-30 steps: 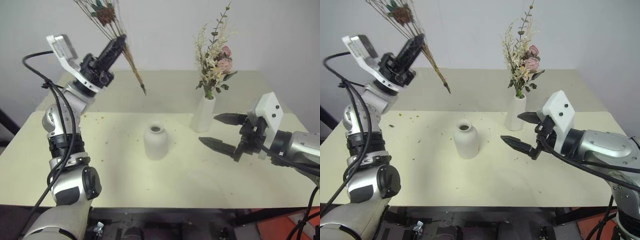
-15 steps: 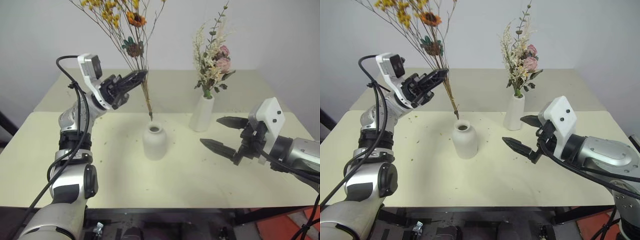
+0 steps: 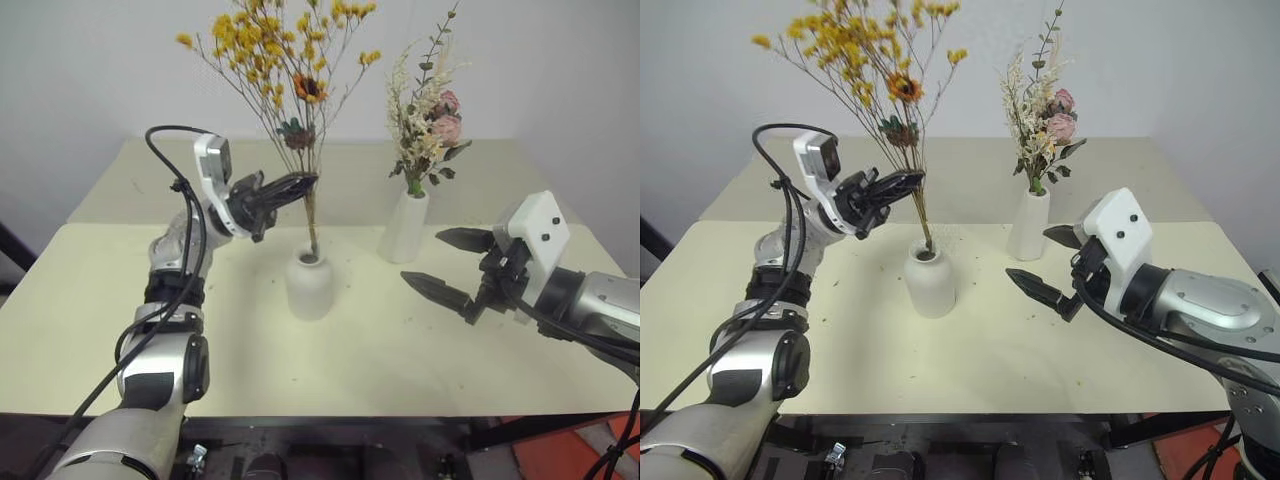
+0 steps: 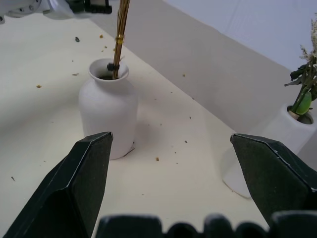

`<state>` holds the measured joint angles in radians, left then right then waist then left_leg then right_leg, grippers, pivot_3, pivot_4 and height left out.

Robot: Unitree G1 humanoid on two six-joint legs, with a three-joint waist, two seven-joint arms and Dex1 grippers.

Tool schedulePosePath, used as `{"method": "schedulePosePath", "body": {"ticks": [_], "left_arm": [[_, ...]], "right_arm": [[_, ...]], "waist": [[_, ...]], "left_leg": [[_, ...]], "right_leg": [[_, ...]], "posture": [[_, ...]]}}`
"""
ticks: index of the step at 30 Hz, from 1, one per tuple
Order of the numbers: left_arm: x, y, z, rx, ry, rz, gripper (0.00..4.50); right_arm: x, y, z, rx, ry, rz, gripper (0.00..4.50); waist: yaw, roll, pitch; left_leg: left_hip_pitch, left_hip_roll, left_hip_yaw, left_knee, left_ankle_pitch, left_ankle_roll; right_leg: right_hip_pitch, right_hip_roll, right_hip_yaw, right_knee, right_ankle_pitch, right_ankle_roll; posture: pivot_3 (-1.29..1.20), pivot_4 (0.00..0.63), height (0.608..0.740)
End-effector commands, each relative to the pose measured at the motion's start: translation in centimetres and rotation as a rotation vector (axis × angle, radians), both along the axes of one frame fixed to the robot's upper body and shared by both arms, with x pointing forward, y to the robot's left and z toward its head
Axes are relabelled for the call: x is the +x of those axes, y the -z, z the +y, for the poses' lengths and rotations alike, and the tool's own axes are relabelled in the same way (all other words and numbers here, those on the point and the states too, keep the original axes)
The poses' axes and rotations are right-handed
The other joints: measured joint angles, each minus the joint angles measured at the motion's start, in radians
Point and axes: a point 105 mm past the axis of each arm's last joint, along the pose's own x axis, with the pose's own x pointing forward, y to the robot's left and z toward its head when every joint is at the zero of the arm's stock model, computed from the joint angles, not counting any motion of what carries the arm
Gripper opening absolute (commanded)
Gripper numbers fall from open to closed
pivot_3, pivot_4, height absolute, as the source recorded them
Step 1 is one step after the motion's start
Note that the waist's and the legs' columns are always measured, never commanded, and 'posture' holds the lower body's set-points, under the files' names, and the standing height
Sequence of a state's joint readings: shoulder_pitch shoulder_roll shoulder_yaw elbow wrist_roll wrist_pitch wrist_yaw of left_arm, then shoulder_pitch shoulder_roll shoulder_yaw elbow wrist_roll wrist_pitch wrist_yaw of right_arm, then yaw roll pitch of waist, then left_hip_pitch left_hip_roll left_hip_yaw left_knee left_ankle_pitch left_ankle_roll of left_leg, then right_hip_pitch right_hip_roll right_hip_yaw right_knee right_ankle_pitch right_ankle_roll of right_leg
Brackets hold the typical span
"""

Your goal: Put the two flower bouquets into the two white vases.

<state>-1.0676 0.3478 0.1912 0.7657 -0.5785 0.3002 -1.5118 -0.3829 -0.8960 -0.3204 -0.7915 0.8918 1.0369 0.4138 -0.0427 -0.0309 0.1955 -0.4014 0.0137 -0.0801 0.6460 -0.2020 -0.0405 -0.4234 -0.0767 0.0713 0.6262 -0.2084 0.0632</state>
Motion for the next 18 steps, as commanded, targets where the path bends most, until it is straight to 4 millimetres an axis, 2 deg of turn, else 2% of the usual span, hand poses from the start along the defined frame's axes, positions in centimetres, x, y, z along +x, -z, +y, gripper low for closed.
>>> {"method": "schedulePosePath", "body": {"ticks": [1, 8, 13, 16, 18], "left_arm": [[0.0, -0.1, 0.0, 0.020, -0.007, -0.036, 0.04], [0.0, 2.0, -0.3, 0.101, -0.027, -0.029, 0.04], [-0.1, 2.3, -0.5, 0.115, -0.012, -0.020, 0.04], [-0.3, 2.1, -0.3, 0.104, -0.003, -0.020, 0.68], [-0.7, 2.1, 0.1, 0.101, 0.018, -0.020, 1.25]], "right_arm": [[-0.1, -1.0, -0.2, -0.004, 0.017, -0.059, 4.50], [0.0, -0.7, -0.2, -0.003, 0.028, -0.059, 4.50], [0.4, -0.3, -0.2, -0.018, 0.041, -0.055, 4.50], [0.5, -0.2, -0.2, -0.017, 0.044, -0.057, 4.50], [0.6, -0.1, -0.2, -0.016, 0.044, -0.053, 4.50]], "waist": [[0.001, 0.000, 0.000], [0.001, 0.000, 0.000], [0.000, 0.000, 0.000], [0.001, 0.000, 0.000], [0.000, 0.000, 0.000]], "left_leg": [[0.000, 0.000, 0.000, 0.000, 0.000, 0.000], [0.000, 0.000, 0.000, 0.000, 0.000, 0.000], [0.000, 0.000, 0.000, 0.000, 0.000, 0.000], [0.000, 0.000, 0.000, 0.000, 0.000, 0.000], [0.000, 0.000, 0.000, 0.000, 0.000, 0.000]], "right_leg": [[0.000, 0.000, 0.000, 0.000, 0.000, 0.000], [0.000, 0.000, 0.000, 0.000, 0.000, 0.000], [0.000, 0.000, 0.000, 0.000, 0.000, 0.000], [0.000, 0.000, 0.000, 0.000, 0.000, 0.000], [0.000, 0.000, 0.000, 0.000, 0.000, 0.000]], "posture": [[0.00, 0.150, 0.740], [0.00, 0.150, 0.740], [0.00, 0.150, 0.740], [0.00, 0.150, 0.740], [0.00, 0.150, 0.740]]}}
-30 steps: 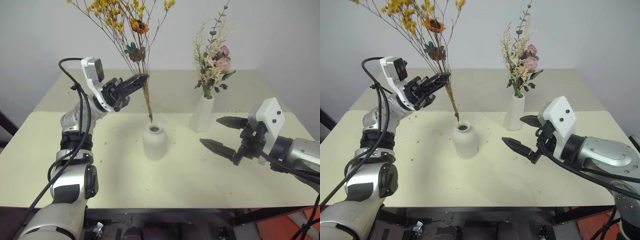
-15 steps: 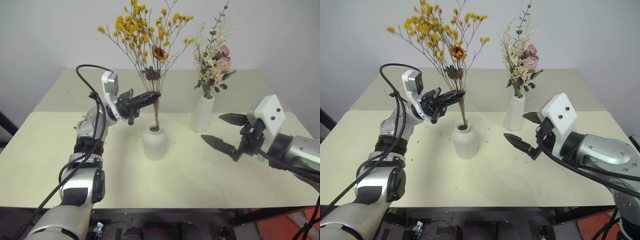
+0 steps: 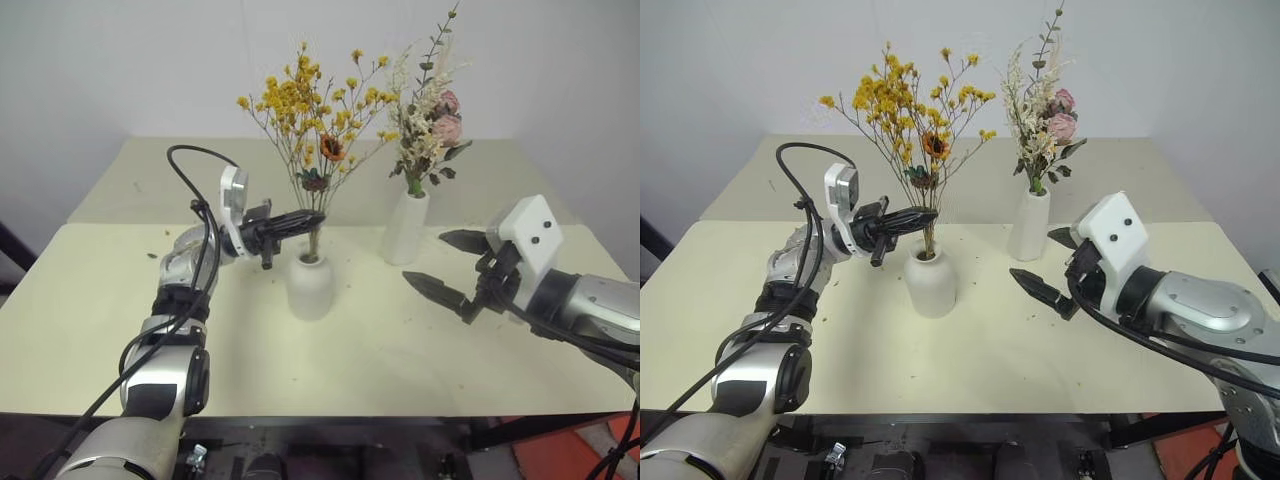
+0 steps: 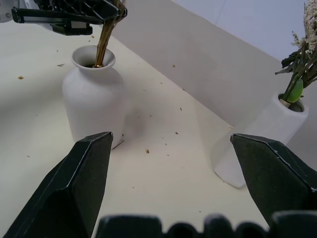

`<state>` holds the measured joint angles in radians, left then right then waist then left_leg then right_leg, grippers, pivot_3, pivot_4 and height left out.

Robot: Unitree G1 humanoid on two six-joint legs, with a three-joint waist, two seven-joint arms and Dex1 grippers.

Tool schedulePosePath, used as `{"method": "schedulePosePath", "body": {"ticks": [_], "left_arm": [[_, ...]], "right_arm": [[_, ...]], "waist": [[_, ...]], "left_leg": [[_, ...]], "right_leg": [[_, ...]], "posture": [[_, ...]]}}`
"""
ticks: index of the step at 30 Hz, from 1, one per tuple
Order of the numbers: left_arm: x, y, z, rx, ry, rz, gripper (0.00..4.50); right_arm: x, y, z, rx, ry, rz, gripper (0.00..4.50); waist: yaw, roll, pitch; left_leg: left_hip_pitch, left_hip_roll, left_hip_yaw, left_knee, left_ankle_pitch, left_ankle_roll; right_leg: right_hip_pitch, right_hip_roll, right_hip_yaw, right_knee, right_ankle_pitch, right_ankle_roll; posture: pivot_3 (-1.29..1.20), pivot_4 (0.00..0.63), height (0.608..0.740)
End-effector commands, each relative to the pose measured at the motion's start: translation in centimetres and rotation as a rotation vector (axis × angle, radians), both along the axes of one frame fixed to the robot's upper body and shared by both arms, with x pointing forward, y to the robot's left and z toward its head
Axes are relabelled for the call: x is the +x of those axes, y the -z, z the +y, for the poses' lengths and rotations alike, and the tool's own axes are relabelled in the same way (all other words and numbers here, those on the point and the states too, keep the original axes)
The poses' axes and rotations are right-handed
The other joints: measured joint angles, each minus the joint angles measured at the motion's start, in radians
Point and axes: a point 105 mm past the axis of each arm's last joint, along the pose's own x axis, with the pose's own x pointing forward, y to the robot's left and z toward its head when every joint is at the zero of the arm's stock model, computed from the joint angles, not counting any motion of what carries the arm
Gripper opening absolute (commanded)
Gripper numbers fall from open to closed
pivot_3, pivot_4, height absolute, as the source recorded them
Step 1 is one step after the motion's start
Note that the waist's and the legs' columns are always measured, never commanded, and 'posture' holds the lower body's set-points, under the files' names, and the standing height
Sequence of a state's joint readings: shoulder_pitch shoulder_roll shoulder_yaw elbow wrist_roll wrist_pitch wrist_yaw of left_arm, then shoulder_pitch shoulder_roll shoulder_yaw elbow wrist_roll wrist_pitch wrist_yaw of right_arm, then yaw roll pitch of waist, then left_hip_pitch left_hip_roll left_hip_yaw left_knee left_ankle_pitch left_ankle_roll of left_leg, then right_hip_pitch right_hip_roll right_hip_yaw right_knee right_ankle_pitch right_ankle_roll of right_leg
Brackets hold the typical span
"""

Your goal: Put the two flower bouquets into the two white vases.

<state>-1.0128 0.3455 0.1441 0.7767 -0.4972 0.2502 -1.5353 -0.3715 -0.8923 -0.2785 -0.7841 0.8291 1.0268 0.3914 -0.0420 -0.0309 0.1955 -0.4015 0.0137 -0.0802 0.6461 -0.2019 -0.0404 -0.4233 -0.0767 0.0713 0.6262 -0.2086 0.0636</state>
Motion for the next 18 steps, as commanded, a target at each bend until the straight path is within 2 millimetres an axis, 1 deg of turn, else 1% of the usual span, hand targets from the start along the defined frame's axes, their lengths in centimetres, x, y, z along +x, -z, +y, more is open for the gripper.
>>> {"method": "schedulePosePath", "body": {"ticks": [1, 4, 8, 10, 12, 18], "left_arm": [[-0.9, -1.0, 0.5, -0.013, 0.037, -0.044, 1.58], [-1.2, -0.8, 0.9, 0.006, 0.037, -0.043, 2.54], [-1.5, 0.0, 1.4, 0.065, 0.016, -0.041, 3.76], [-1.7, 0.0, 1.7, 0.072, 0.018, -0.047, 4.41], [-2.0, -0.4, 2.3, 0.055, 0.021, -0.042, 4.46], [-3.4, -0.3, 4.2, 0.098, 0.007, -0.046, 4.46]], "right_arm": [[0.0, -0.8, 0.1, 0.002, -0.005, -0.052, 4.50], [0.1, -0.6, 0.1, -0.002, -0.001, -0.050, 4.50], [0.2, -0.4, 0.1, 0.002, -0.002, -0.047, 4.50], [0.3, -0.3, 0.2, -0.001, -0.006, -0.047, 4.50], [0.3, -0.2, 0.3, -0.001, -0.010, -0.047, 4.50], [0.4, 0.1, 0.3, -0.001, -0.014, -0.044, 4.50]], "waist": [[-0.001, 0.000, 0.000], [-0.002, 0.000, 0.000], [-0.001, 0.000, 0.000], [0.000, 0.000, 0.000], [0.000, 0.000, 0.000], [-0.004, 0.000, 0.000]], "left_leg": [[0.000, 0.000, 0.000, 0.000, 0.000, 0.000], [0.001, 0.000, 0.000, 0.000, 0.000, 0.000], [0.001, 0.000, 0.000, 0.000, 0.000, 0.000], [0.001, 0.000, 0.000, 0.000, 0.000, 0.000], [0.000, 0.000, 0.000, 0.000, 0.000, 0.000], [0.001, 0.001, 0.000, 0.000, 0.000, 0.000]], "right_leg": [[0.000, 0.000, 0.000, 0.000, 0.000, 0.000], [0.000, 0.000, 0.000, 0.000, 0.000, 0.000], [0.000, 0.000, 0.000, 0.001, 0.000, 0.000], [0.000, 0.000, 0.000, 0.001, 0.000, 0.000], [0.000, 0.000, 0.000, 0.000, 0.000, 0.000], [0.000, 0.000, 0.000, 0.001, 0.000, 0.000]], "posture": [[0.00, 0.150, 0.740], [0.00, 0.150, 0.740], [0.00, 0.150, 0.740], [0.00, 0.150, 0.740], [0.00, 0.150, 0.740], [0.00, 0.150, 0.740]]}}
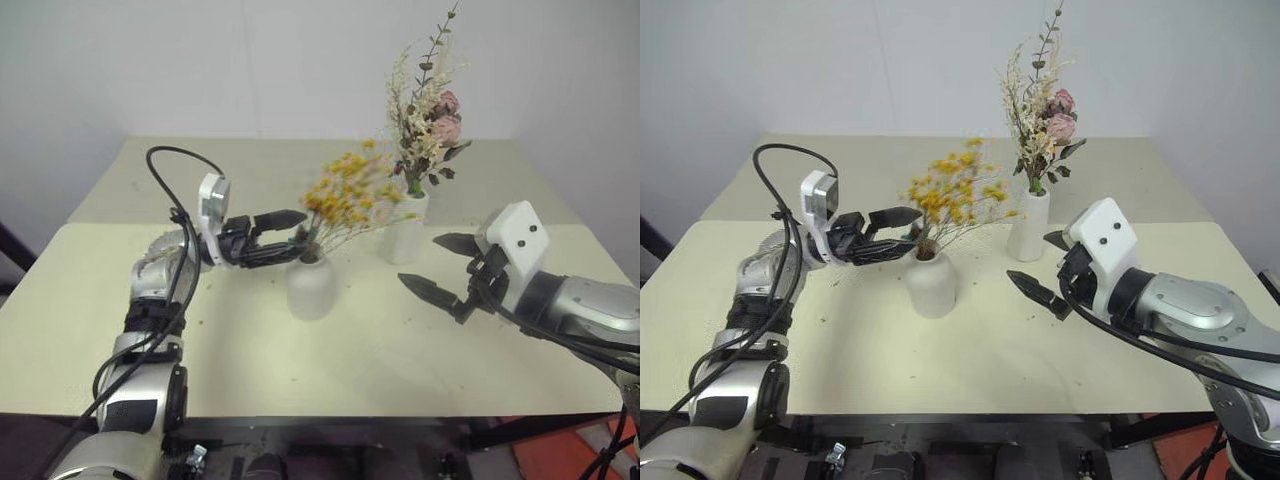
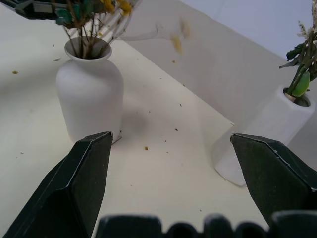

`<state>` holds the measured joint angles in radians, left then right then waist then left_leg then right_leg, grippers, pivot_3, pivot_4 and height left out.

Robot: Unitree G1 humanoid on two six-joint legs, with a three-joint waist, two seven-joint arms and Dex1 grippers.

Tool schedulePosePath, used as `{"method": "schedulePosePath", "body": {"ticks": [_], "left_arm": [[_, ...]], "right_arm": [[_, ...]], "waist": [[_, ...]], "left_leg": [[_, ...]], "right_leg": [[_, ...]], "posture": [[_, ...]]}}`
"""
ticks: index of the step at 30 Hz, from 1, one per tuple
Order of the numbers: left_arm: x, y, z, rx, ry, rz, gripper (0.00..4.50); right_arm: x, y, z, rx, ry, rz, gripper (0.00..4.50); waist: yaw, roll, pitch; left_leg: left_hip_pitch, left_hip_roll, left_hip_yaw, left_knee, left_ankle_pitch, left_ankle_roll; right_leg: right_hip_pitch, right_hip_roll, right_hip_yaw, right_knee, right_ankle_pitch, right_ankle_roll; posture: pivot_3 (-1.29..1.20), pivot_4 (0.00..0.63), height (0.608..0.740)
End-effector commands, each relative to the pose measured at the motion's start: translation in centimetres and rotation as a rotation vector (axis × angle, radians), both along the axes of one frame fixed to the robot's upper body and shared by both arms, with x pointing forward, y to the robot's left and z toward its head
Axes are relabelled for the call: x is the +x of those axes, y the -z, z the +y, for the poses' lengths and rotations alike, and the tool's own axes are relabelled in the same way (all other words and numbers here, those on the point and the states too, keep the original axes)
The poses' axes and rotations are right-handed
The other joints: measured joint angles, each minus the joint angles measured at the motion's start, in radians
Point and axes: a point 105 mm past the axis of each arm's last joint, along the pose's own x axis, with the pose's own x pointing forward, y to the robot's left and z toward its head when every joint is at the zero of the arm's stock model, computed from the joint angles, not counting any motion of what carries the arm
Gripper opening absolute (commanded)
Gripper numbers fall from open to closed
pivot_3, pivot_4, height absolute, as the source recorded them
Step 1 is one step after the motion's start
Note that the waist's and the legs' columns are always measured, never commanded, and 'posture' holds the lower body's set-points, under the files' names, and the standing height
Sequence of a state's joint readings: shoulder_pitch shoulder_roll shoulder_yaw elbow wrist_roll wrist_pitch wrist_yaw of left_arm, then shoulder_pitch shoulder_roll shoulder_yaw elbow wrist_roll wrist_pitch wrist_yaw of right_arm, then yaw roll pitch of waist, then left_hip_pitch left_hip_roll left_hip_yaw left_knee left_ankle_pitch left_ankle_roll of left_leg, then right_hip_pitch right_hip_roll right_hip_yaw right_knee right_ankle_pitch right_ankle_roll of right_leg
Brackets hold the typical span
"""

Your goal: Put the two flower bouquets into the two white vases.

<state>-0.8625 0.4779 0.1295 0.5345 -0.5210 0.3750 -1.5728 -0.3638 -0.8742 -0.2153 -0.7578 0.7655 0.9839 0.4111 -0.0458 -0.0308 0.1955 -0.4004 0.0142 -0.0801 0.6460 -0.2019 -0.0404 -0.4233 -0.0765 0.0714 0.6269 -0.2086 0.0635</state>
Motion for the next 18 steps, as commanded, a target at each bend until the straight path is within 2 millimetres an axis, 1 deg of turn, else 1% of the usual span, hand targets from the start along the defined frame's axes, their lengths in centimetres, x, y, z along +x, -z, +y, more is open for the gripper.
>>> {"method": "schedulePosePath", "body": {"ticks": [1, 4, 8, 10, 12, 15, 17, 18], "left_arm": [[-1.2, -1.2, 1.2, -0.004, 0.004, -0.044, 4.46], [-2.3, -1.5, 3.0, 0.014, -0.051, -0.052, 4.46], [-3.4, -1.4, 5.3, 0.059, -0.186, -0.071, 4.46], [-3.8, -1.5, 6.7, 0.066, -0.279, -0.079, 4.46], [-4.6, -1.8, 8.0, 0.064, -0.351, -0.091, 4.46], [-5.6, -1.9, 8.9, 0.082, -0.401, -0.100, 4.46], [-6.1, -1.6, 9.2, 0.128, -0.434, -0.115, 4.46], [-6.3, -1.5, 9.6, 0.140, -0.452, -0.118, 4.46]], "right_arm": [[-0.2, -0.8, 0.0, 0.004, -0.004, -0.055, 4.50], [-0.4, -0.7, -0.3, -0.002, 0.000, -0.052, 4.50], [-0.6, -1.2, -1.7, -0.005, 0.017, -0.054, 4.50], [-0.9, -1.9, -3.0, -0.007, 0.024, -0.071, 4.50], [-1.3, -2.7, -4.7, -0.023, 0.036, -0.104, 4.50], [-1.7, -3.0, -6.8, -0.077, 0.046, -0.130, 4.50], [-1.9, -3.3, -8.0, -0.105, 0.048, -0.174, 4.50], [-1.9, -3.4, -8.5, -0.100, 0.050, -0.168, 4.50]], "waist": [[0.001, 0.000, 0.000], [0.000, 0.000, 0.000], [0.002, 0.000, 0.000], [0.006, 0.000, 0.000], [0.010, 0.000, 0.000], [0.012, 0.000, 0.000], [0.011, 0.000, 0.000], [0.010, 0.000, 0.000]], "left_leg": [[0.000, 0.000, 0.000, 0.000, 0.000, 0.000], [0.000, 0.000, 0.000, 0.000, 0.000, 0.000], [0.000, 0.001, 0.000, 0.000, 0.000, 0.000], [0.001, 0.001, 0.000, 0.000, 0.000, 0.000], [0.000, 0.001, 0.000, 0.000, 0.000, 0.000], [0.000, 0.001, 0.000, 0.000, 0.000, 0.000], [0.001, 0.001, 0.001, 0.000, 0.000, 0.000], [0.001, 0.001, 0.001, 0.000, 0.000, 0.000]], "right_leg": [[0.000, 0.000, 0.000, 0.000, 0.000, 0.000], [0.000, 0.000, 0.000, 0.000, 0.000, 0.000], [0.000, 0.000, 0.000, 0.000, 0.000, 0.000], [0.000, 0.000, 0.000, 0.000, 0.000, 0.000], [0.000, 0.000, 0.000, 0.000, 0.000, 0.000], [0.001, 0.000, 0.000, -0.001, -0.001, 0.000], [0.001, 0.000, 0.000, -0.001, -0.001, 0.000], [0.001, 0.000, 0.000, -0.001, -0.001, 0.000]], "posture": [[0.00, 0.150, 0.740], [0.00, 0.150, 0.740], [0.00, 0.150, 0.740], [0.00, 0.150, 0.740], [0.00, 0.150, 0.740], [0.00, 0.150, 0.740], [0.00, 0.150, 0.740], [0.00, 0.150, 0.740]]}}
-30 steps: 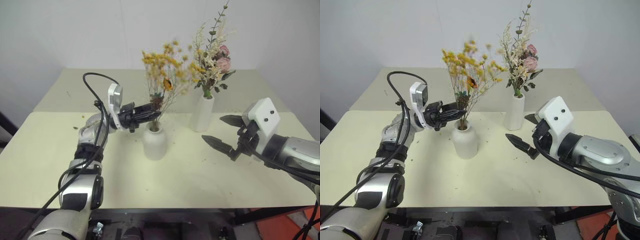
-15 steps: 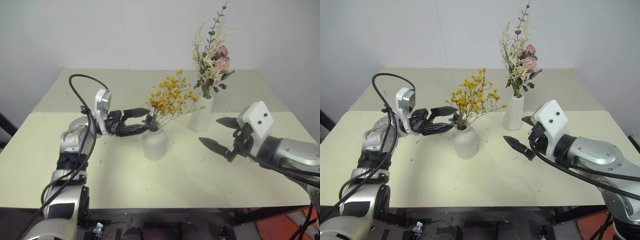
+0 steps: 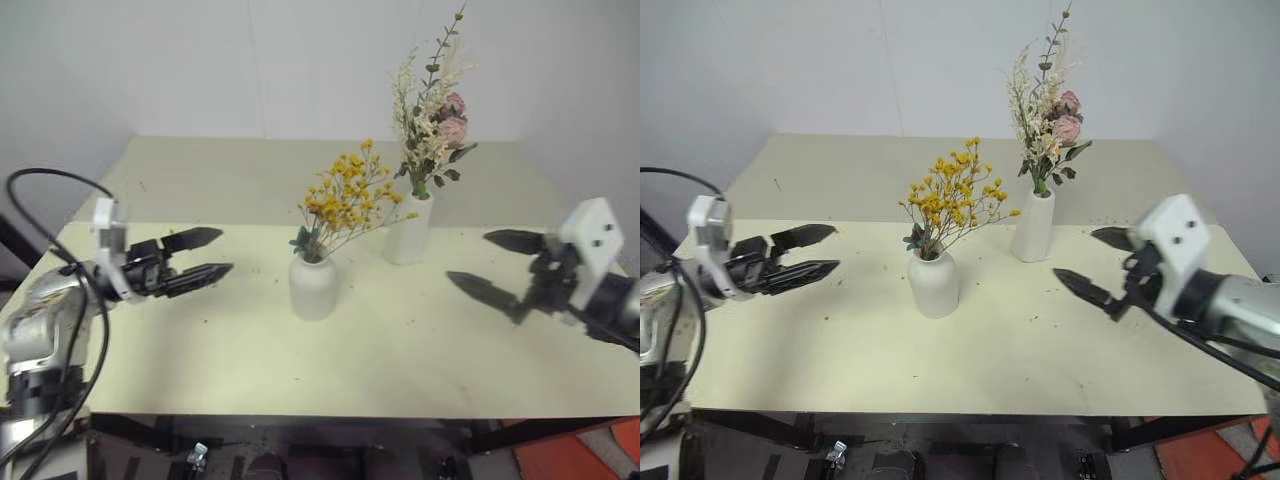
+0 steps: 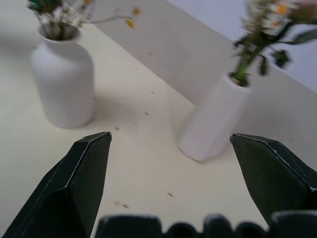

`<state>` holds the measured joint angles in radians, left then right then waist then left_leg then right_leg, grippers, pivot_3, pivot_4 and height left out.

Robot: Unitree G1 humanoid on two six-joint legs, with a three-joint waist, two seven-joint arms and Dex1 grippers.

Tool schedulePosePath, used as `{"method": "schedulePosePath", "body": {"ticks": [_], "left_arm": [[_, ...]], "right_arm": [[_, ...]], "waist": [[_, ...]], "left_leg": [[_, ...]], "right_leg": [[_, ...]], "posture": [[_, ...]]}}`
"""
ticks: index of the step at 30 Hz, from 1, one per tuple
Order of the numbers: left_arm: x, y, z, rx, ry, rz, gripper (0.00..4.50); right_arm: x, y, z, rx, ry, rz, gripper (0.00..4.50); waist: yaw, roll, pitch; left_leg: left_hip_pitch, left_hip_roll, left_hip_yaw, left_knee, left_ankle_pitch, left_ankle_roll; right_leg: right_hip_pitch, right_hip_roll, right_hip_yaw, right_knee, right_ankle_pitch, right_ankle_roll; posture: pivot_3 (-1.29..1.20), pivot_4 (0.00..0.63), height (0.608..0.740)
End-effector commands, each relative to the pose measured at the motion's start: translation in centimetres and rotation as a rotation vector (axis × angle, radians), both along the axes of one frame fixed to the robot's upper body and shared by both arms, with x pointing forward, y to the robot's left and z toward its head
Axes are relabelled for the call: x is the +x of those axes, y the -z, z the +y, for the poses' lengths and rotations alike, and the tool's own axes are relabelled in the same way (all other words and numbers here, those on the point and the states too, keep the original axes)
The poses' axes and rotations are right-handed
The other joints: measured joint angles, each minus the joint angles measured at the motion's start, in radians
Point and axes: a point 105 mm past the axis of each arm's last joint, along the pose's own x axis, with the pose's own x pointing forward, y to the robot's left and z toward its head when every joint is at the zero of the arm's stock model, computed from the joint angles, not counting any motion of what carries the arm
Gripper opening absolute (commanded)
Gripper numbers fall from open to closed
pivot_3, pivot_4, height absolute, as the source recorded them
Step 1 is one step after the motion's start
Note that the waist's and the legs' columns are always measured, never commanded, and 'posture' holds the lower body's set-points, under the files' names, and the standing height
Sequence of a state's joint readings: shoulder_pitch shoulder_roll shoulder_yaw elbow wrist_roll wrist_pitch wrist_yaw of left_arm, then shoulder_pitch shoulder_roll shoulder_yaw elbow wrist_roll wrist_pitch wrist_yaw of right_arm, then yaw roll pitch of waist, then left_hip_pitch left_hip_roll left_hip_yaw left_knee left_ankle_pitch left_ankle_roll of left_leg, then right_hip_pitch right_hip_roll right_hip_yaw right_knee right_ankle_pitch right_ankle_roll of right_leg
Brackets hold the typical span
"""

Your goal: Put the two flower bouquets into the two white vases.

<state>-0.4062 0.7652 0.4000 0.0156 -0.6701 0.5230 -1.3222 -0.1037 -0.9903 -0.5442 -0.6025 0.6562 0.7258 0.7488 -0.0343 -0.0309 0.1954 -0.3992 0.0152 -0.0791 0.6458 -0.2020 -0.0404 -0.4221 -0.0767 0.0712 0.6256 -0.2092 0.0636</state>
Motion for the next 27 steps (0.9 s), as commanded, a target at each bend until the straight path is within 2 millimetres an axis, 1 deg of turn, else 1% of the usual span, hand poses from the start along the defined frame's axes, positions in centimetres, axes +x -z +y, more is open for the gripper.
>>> {"method": "schedulePosePath", "body": {"ticks": [1, 4, 7, 10, 14, 18, 22, 27], "left_arm": [[-1.1, -1.2, 0.8, 0.043, -0.046, -0.062, 4.46], [-1.9, -1.1, 1.6, 0.068, -0.063, -0.033, 4.46], [-2.5, -1.1, 1.8, 0.111, -0.060, -0.022, 4.46], [-2.4, -1.0, 1.8, 0.136, -0.080, -0.019, 4.46], [-2.3, -1.0, 1.5, 0.139, -0.063, -0.002, 4.46], [-1.9, -1.0, 1.4, 0.142, -0.060, 0.012, 4.46], [-1.9, -1.1, 1.3, 0.145, -0.050, 0.018, 4.46], [-1.9, -1.5, 1.6, 0.143, -0.059, 0.029, 4.46]], "right_arm": [[-0.6, -2.0, -1.7, -0.040, -0.001, -0.104, 4.50], [-0.8, -1.7, -2.7, -0.064, 0.006, -0.087, 4.50], [-1.2, -1.4, -3.3, -0.090, 0.005, -0.084, 4.50], [-1.9, -0.9, -3.8, -0.092, -0.003, -0.079, 4.50], [-2.6, -0.1, -4.3, -0.130, -0.003, -0.065, 4.50], [-3.0, 0.5, -4.5, -0.148, -0.002, -0.020, 4.50], [-4.0, 1.3, -4.3, -0.156, -0.021, 0.037, 4.50], [-4.7, 1.4, -4.2, -0.125, -0.020, 0.070, 4.50]], "waist": [[-0.003, 0.000, 0.000], [-0.006, 0.000, 0.000], [-0.010, 0.000, 0.000], [-0.007, 0.000, 0.000], [-0.005, 0.000, 0.000], [-0.006, 0.000, 0.000], [-0.008, 0.000, 0.000], [-0.009, -0.001, -0.001]], "left_leg": [[0.001, 0.000, 0.000, 0.000, 0.000, 0.000], [0.001, 0.001, 0.000, 0.000, 0.000, 0.000], [0.001, 0.001, 0.001, 0.000, 0.000, 0.000], [0.001, 0.001, 0.001, 0.000, 0.000, 0.000], [0.001, 0.001, 0.001, 0.000, 0.000, 0.000], [0.001, 0.001, 0.001, 0.000, 0.000, 0.000], [0.001, 0.001, 0.001, 0.000, 0.000, 0.000], [0.001, 0.001, 0.001, 0.000, 0.000, 0.000]], "right_leg": [[0.000, 0.000, 0.000, 0.000, 0.000, 0.000], [0.000, 0.000, 0.000, 0.001, 0.000, -0.001], [0.000, 0.001, 0.000, 0.001, -0.001, -0.002], [0.000, 0.000, 0.000, 0.001, -0.001, -0.002], [0.000, 0.000, 0.000, 0.001, -0.001, -0.002], [0.000, 0.001, 0.000, 0.001, -0.001, -0.002], [0.000, 0.000, 0.000, 0.001, -0.002, -0.002], [0.000, 0.001, 0.000, 0.002, -0.002, -0.002]], "posture": [[0.00, 0.150, 0.740], [0.00, 0.150, 0.740], [0.00, 0.150, 0.740], [0.00, 0.150, 0.740], [0.00, 0.150, 0.740], [0.00, 0.150, 0.740], [0.00, 0.150, 0.740], [0.00, 0.150, 0.740]]}}
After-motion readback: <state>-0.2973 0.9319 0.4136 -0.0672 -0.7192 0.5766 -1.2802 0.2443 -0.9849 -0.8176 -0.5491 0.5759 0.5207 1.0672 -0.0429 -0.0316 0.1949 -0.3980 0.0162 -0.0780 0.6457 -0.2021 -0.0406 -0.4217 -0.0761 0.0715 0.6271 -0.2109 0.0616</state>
